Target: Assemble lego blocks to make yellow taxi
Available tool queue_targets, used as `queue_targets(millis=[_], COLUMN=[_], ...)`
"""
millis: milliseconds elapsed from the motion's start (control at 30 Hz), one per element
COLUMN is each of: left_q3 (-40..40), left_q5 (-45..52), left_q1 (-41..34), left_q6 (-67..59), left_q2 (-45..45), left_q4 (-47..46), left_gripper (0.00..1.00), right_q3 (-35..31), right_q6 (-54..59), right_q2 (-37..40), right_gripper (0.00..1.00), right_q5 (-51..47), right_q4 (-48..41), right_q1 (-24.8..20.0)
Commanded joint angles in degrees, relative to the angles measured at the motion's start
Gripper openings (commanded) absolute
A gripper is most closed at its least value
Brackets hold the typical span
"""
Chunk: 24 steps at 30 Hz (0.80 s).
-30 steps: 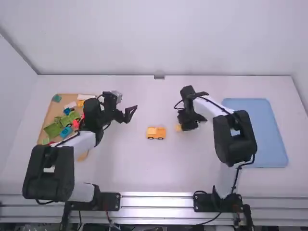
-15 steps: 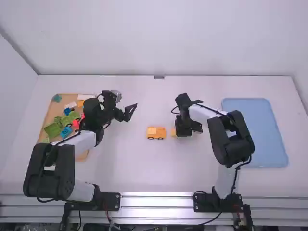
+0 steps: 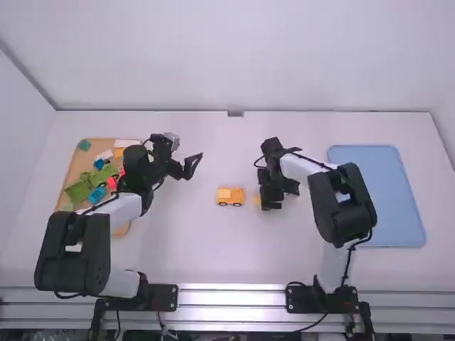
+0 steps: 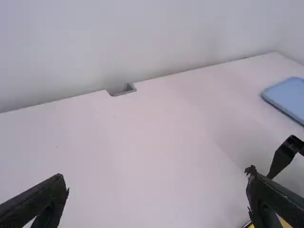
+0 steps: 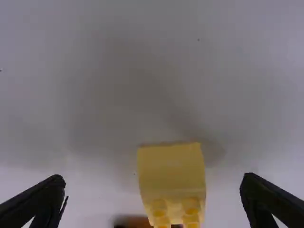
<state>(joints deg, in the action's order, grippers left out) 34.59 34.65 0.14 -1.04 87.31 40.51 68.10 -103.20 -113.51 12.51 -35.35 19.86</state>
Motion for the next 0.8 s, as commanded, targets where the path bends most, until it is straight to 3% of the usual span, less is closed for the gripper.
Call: queue_targets(millis=[0, 233, 400, 633, 767], left_q3=[-0.2, -0.2, -0.2, -0.2, -0.2], left_q5=[0.4, 0.3, -8.0, -20.7, -19.2], left_q1=[-0.2, -0.2, -0.2, -0.2, -0.2], left_q6=[0.2, 0.2, 4.5, 10.3, 14.2], left_q2=[0.2, 0.2, 0.2, 0.2, 0.2], left_q4=[-0.2, -0.4, -0.9, -5.2, -6.4], left_gripper=[0.99, 0.99, 0.99, 0.99, 0.99], right_q3=[2.7, 14.3, 23.4, 24.1, 23.7], right_q6=[5.8, 21.3, 59.3, 89.4, 96.4], right_q2=[4.2, 8.7, 9.8, 9.8, 9.8], right_gripper=[0.98, 0.98, 0.98, 0.98, 0.98], right_q5=[3.4, 3.8, 0.2, -14.0, -18.2], right_q4=[-1.8, -11.2, -14.9, -13.2, -13.4], right_q1=[-2.0, -5.6, -7.0, -7.2, -7.1])
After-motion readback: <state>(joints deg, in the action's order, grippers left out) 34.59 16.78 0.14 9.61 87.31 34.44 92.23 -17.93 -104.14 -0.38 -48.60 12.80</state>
